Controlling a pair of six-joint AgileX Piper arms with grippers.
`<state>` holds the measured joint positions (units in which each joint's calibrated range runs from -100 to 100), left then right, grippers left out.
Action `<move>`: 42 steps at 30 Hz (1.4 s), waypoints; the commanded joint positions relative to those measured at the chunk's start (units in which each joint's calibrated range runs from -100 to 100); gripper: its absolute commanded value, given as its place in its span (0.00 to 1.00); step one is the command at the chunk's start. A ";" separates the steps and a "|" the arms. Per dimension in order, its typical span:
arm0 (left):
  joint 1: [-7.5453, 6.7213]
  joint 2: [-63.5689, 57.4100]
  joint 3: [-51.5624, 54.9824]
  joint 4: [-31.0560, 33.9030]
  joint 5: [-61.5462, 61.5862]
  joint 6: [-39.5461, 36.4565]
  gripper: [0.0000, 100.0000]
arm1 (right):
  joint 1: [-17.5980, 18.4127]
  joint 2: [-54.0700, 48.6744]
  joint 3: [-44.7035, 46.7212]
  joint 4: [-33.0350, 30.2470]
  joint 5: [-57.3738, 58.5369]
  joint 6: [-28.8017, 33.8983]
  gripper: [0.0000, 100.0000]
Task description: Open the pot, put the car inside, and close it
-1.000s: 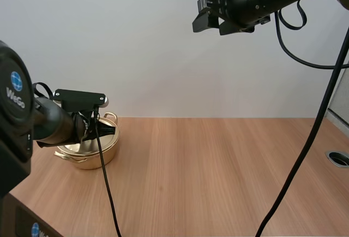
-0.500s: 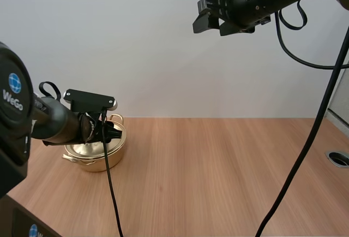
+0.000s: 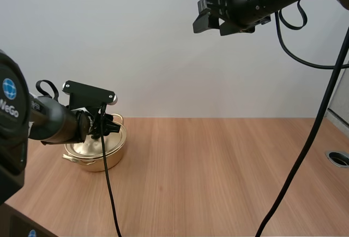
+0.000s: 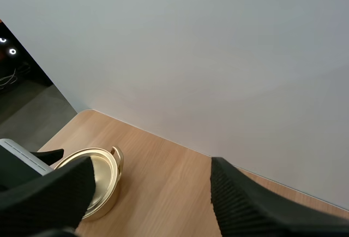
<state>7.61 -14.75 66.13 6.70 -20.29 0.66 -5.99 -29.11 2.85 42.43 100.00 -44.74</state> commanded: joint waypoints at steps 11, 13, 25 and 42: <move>0.00 -3.75 -1.37 2.29 -2.37 -0.12 0.99 | 0.00 0.00 0.07 -6.04 0.00 0.10 1.00; 0.00 -4.55 -3.71 2.29 2.20 -0.22 0.99 | 0.00 0.00 0.07 -6.86 0.00 0.41 1.00; 0.61 -12.83 -13.97 -0.84 16.33 -1.75 0.00 | 0.00 0.00 0.07 -7.13 0.00 1.63 0.19; -0.09 -33.76 -13.97 -0.44 5.92 -4.68 0.00 | -4.74 -6.89 13.99 -7.14 -17.83 9.22 0.00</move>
<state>7.77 -47.95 52.25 6.18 -12.39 -4.06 -10.43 -33.63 9.09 35.26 90.46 -35.42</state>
